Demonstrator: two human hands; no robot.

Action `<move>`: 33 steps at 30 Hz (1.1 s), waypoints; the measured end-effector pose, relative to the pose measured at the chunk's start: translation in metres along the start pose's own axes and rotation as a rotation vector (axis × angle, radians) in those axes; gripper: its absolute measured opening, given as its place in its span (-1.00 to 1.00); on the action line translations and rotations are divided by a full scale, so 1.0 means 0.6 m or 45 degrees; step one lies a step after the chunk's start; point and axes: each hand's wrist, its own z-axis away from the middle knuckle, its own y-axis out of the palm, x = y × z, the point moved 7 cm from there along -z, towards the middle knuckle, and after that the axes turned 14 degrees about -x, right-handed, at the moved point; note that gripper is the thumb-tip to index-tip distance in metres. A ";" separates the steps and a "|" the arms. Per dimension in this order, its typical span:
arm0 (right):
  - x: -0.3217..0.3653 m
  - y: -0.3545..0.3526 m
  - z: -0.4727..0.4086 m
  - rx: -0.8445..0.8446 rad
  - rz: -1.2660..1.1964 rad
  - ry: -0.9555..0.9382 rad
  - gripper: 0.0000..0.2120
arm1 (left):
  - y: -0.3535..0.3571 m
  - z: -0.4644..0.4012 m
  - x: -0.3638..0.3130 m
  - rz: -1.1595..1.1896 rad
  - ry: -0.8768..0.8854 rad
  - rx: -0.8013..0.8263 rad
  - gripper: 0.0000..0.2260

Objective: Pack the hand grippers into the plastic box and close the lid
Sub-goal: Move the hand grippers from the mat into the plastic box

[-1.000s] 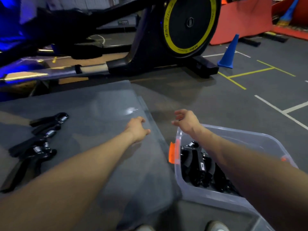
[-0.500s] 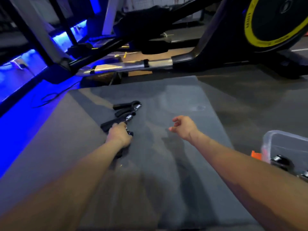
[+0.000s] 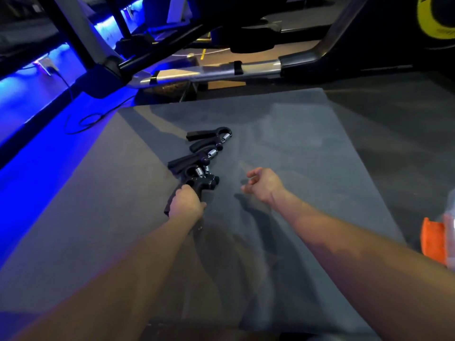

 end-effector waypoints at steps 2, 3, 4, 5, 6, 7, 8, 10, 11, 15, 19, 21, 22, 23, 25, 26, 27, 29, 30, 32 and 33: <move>-0.002 0.001 0.003 0.001 0.007 0.011 -0.60 | -0.003 -0.003 0.001 0.003 -0.006 -0.022 -0.60; -0.002 -0.003 0.006 0.001 0.001 0.018 -0.60 | -0.005 -0.004 0.001 0.015 -0.025 -0.032 -0.65; -0.002 -0.006 0.008 0.003 -0.005 0.020 -0.59 | -0.010 -0.003 0.001 0.034 -0.049 -0.042 -0.69; 0.000 -0.012 0.009 0.000 -0.005 0.014 -0.58 | -0.016 -0.003 -0.001 0.058 -0.072 -0.053 -0.72; 0.002 -0.020 0.011 -0.005 -0.002 0.008 -0.58 | -0.023 -0.002 -0.008 0.089 -0.083 -0.063 -0.73; 0.003 -0.029 0.013 -0.013 0.000 0.001 -0.58 | -0.030 0.000 -0.017 0.127 -0.083 -0.066 -0.73; 0.004 -0.039 0.015 -0.024 -0.004 0.002 -0.58 | -0.035 0.002 -0.028 0.169 -0.078 -0.063 -0.73; 0.002 -0.065 0.018 -0.055 -0.013 0.008 -0.58 | -0.044 0.014 -0.057 0.254 -0.059 -0.042 -0.72; 0.001 -0.080 0.021 -0.080 -0.007 0.003 -0.58 | -0.046 0.024 -0.074 0.299 -0.046 -0.025 -0.71; -0.015 -0.160 0.033 -0.173 -0.013 0.037 -0.57 | -0.046 0.075 -0.163 0.566 0.073 0.105 -0.79; -0.057 -0.267 0.046 -0.300 -0.017 0.103 -0.55 | -0.029 0.146 -0.257 0.940 0.055 0.349 -0.96; -0.086 -0.320 0.055 -0.356 -0.044 0.155 -0.56 | -0.019 0.188 -0.309 1.084 0.061 0.491 -0.89; -0.098 -0.348 0.062 -0.394 -0.059 0.175 -0.56 | -0.017 0.213 -0.336 1.158 0.064 0.560 -0.83; -0.110 -0.375 0.069 -0.430 -0.071 0.184 -0.55 | -0.013 0.236 -0.361 1.229 0.061 0.619 -0.79; -0.135 -0.424 0.083 -0.497 -0.102 0.206 -0.53 | -0.002 0.283 -0.407 1.325 0.056 0.734 -0.79; -0.148 -0.447 0.091 -0.522 -0.118 0.219 -0.52 | 0.005 0.307 -0.427 1.337 0.066 0.784 -0.81; -0.160 -0.468 0.099 -0.545 -0.133 0.228 -0.50 | 0.012 0.329 -0.447 1.335 0.090 0.830 -0.80; -0.184 -0.505 0.115 -0.575 -0.163 0.261 -0.48 | 0.022 0.373 -0.481 1.320 0.143 0.923 -0.75; -0.198 -0.521 0.123 -0.589 -0.188 0.289 -0.48 | 0.028 0.394 -0.496 1.309 0.165 0.973 -0.73; -0.227 -0.551 0.140 -0.611 -0.309 0.342 -0.54 | 0.040 0.429 -0.521 1.282 0.200 1.064 -0.72; -0.240 -0.564 0.150 -0.616 -0.388 0.363 -0.57 | 0.047 0.443 -0.532 1.274 0.210 1.105 -0.72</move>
